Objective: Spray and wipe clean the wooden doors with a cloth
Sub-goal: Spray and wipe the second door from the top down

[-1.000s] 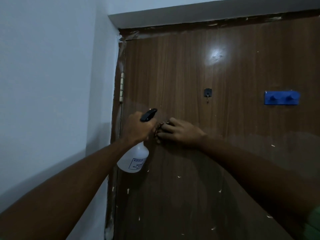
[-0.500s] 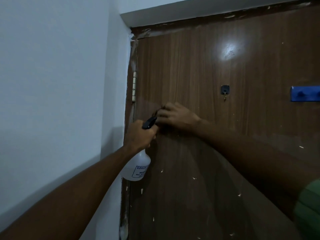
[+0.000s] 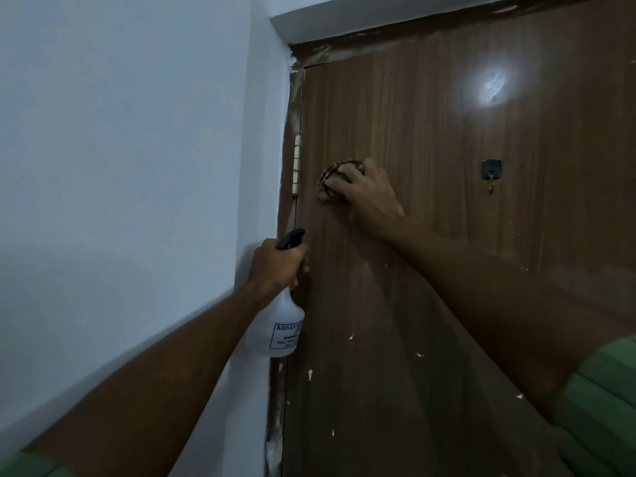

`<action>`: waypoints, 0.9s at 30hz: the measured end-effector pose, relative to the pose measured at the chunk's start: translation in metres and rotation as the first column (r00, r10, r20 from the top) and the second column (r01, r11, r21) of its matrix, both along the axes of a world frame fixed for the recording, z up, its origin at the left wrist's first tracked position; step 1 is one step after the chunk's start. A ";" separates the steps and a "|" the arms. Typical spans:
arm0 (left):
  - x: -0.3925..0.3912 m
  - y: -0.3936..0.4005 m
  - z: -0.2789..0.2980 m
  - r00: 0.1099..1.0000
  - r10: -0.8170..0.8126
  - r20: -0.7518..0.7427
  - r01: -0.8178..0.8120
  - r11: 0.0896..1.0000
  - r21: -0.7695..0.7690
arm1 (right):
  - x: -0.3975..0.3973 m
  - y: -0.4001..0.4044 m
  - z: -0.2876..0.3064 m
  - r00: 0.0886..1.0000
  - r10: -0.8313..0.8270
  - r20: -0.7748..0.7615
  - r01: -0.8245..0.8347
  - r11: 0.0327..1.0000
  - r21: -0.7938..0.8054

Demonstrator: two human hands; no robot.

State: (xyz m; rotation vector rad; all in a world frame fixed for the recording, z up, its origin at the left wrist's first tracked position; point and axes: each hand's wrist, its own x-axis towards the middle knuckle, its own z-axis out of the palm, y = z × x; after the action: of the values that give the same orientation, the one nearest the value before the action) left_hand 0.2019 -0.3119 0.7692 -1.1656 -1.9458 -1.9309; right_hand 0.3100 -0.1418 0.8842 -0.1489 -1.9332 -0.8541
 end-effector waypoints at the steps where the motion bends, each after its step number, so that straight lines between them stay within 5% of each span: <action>1: 0.000 0.001 0.000 1.000 0.003 0.017 -0.003 1.000 -0.005 | -0.004 -0.007 -0.001 1.000 -0.006 -0.019 0.005 0.999 -0.031; 14: -0.011 0.012 0.008 1.000 0.023 0.010 -0.024 0.992 0.122 | -0.026 -0.010 -0.031 0.996 0.007 -0.090 -0.007 1.000 0.008; 18: -0.011 0.011 0.006 0.999 0.029 -0.018 -0.028 0.998 0.058 | -0.036 0.001 -0.055 0.967 0.040 0.252 -0.117 0.947 0.300; 23: -0.015 0.009 0.002 0.998 0.064 0.023 -0.064 0.998 0.011 | -0.027 -0.007 0.019 0.979 0.081 -0.187 -0.082 0.997 0.003; 27: -0.014 0.009 0.001 0.994 0.108 0.015 -0.109 0.992 0.068 | -0.044 -0.015 0.006 0.980 0.061 -0.189 -0.069 0.997 -0.035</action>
State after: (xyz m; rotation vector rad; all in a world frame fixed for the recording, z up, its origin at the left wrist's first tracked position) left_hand 0.1883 -0.3031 0.7704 -1.0113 -1.8907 -1.9365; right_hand 0.2659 -0.1572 0.8899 -0.1837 -1.7694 -0.7310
